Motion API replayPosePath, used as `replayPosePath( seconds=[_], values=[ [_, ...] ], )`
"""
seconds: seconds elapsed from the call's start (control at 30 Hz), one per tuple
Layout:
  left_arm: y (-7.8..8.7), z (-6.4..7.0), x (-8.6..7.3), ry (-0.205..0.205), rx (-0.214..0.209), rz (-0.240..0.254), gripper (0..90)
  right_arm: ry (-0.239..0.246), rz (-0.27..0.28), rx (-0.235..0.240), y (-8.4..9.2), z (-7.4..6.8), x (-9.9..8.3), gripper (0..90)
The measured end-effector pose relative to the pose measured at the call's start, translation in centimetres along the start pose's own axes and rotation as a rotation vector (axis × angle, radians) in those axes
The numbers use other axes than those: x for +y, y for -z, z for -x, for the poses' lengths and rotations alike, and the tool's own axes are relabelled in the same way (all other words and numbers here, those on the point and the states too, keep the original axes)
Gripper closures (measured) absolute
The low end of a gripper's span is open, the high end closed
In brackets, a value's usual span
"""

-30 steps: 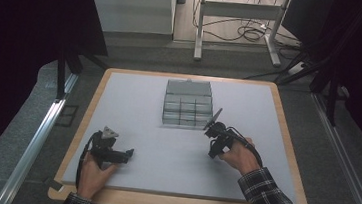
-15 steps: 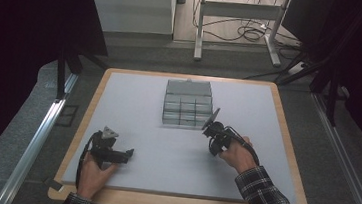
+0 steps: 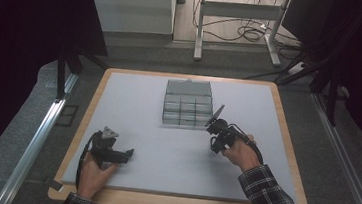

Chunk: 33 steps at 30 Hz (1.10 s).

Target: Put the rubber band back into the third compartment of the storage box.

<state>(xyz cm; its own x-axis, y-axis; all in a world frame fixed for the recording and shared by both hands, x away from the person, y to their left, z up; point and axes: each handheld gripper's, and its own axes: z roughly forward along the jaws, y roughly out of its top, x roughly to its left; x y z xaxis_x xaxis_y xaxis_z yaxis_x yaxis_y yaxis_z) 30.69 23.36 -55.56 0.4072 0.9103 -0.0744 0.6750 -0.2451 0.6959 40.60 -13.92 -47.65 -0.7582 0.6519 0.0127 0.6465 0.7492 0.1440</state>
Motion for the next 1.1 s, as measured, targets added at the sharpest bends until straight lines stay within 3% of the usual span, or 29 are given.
replayPosePath(
  seconds=[0.4,1.1],
  values=[
    [0.0,0.0,0.0,0.0,0.0,0.0,1.8,0.007,0.034,0.013,2.5,-0.2,-0.1,88.3],
    [0.0,0.0,0.0,0.0,0.0,0.003,1.8,0.008,0.086,-0.007,7.5,0.2,0.6,88.3]
  ],
)
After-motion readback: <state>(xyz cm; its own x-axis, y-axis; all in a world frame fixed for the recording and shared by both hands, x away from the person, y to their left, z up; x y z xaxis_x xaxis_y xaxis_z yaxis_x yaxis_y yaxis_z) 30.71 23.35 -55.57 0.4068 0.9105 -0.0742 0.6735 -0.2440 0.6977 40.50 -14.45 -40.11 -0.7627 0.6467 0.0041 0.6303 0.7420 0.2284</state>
